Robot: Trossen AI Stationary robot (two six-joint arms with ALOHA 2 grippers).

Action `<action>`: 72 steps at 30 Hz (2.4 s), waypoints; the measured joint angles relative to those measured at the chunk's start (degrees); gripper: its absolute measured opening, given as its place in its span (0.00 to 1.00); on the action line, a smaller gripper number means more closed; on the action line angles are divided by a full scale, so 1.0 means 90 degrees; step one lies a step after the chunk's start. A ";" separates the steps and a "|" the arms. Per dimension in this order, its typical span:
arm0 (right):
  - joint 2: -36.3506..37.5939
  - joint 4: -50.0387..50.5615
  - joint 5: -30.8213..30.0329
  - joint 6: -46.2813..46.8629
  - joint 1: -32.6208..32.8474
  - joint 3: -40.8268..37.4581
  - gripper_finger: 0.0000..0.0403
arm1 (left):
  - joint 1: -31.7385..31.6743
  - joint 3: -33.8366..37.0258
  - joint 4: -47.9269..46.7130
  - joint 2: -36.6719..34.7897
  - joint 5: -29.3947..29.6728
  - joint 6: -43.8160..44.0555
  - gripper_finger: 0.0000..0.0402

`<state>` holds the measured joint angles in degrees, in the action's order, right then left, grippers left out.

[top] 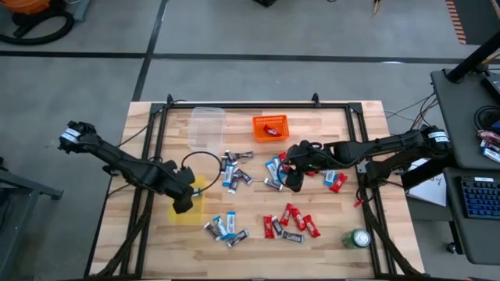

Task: Sort candy
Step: Put the center brown candy into the transparent bin

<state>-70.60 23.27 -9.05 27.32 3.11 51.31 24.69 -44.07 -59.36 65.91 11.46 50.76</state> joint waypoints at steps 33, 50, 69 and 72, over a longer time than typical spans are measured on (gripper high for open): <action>-0.0749 0.2902 0.0073 0.3548 -0.0405 0.0005 0.40 | -0.0005 -0.0002 0.4382 -0.0357 0.2629 -0.4872 0.21; -0.0749 0.2755 0.0560 0.3748 -0.0357 0.0005 0.40 | -0.0005 -0.0002 0.4403 -0.0357 0.2631 -0.4724 0.21; -0.1127 0.1510 0.0729 0.3679 0.0126 0.0280 0.34 | -0.0005 -0.0002 0.4450 -0.0357 0.2677 -0.4650 0.21; -0.1367 0.1549 0.0813 0.3475 0.0202 0.0508 0.34 | -0.0005 -0.0002 0.4449 -0.0357 0.2675 -0.4542 0.21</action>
<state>-82.90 37.21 -1.73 58.59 4.93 55.88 24.64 -44.10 -19.32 62.70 35.53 9.89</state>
